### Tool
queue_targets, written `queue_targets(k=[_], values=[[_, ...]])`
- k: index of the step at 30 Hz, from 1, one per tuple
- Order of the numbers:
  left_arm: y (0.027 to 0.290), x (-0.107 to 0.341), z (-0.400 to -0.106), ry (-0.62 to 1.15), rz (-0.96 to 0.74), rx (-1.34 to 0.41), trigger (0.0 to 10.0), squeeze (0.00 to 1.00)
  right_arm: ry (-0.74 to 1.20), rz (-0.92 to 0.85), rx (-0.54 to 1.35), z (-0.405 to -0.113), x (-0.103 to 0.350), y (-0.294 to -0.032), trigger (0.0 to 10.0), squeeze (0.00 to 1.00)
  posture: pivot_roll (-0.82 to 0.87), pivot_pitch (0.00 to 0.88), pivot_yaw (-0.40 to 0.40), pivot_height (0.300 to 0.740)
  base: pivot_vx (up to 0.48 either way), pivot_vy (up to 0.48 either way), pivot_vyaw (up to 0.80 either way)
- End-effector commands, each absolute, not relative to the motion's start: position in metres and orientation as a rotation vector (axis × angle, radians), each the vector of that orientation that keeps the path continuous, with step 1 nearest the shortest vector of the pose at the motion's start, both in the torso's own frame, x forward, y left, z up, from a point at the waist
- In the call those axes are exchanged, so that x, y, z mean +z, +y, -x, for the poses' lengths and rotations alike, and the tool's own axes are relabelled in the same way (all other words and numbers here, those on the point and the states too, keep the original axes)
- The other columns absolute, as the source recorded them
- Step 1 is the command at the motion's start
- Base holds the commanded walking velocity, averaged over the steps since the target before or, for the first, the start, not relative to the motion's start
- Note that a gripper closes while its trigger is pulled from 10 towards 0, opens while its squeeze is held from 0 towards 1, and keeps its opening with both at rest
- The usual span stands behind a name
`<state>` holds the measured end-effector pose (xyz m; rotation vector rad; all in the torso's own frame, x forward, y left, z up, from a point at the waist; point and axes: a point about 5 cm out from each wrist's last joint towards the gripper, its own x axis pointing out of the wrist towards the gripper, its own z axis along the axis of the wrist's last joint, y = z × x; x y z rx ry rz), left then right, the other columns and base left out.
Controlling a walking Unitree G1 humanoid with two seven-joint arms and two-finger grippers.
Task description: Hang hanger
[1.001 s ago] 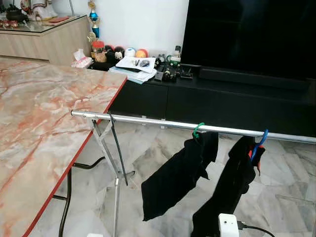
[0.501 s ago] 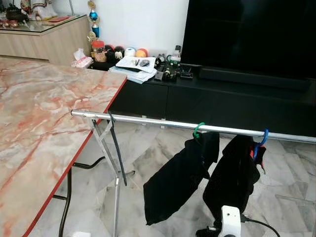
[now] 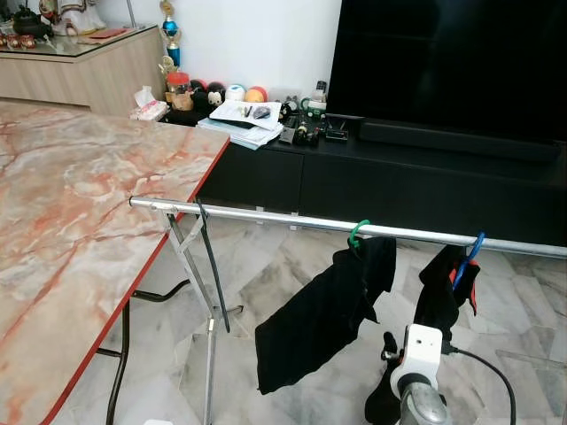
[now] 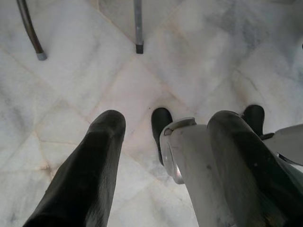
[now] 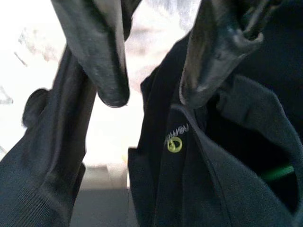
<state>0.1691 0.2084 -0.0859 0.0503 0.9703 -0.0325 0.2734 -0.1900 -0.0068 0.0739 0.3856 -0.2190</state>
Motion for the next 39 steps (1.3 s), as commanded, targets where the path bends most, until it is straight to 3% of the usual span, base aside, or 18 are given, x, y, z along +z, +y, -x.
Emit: queue_targets(k=[1,2,14,27,39], values=[[0.202,-0.086,-0.172,0.976,-0.053,-0.048,10.0,0.0,0.327,-0.076,-0.228,-0.273,-0.001,-0.192,10.0,0.08,0.19,0.0,-0.041,0.74,0.0,0.0,0.0],[0.2,-0.086,-0.174,0.974,-0.053,-0.049,10.0,0.0,0.304,-0.07,-0.231,-0.273,0.002,-0.193,10.0,0.0,0.19,0.0,-0.041,0.74,0.0,0.0,0.0],[0.187,-0.084,-0.182,0.957,-0.059,-0.055,10.0,0.0,0.127,-0.11,-0.345,-0.286,0.038,-0.204,10.0,0.0,0.17,0.0,-0.034,0.74,0.0,0.0,0.0],[0.187,-0.086,-0.177,0.953,-0.045,-0.011,10.0,0.0,0.087,-0.093,-0.26,-0.262,0.049,-0.192,10.0,0.0,0.16,0.0,-0.05,0.74,0.0,0.0,0.0],[0.211,-0.087,-0.165,0.98,-0.037,0.009,10.0,0.0,0.087,-0.091,-0.288,-0.264,0.058,-0.198,10.0,0.0,0.14,0.0,-0.049,0.74,0.151,0.0,0.0]])
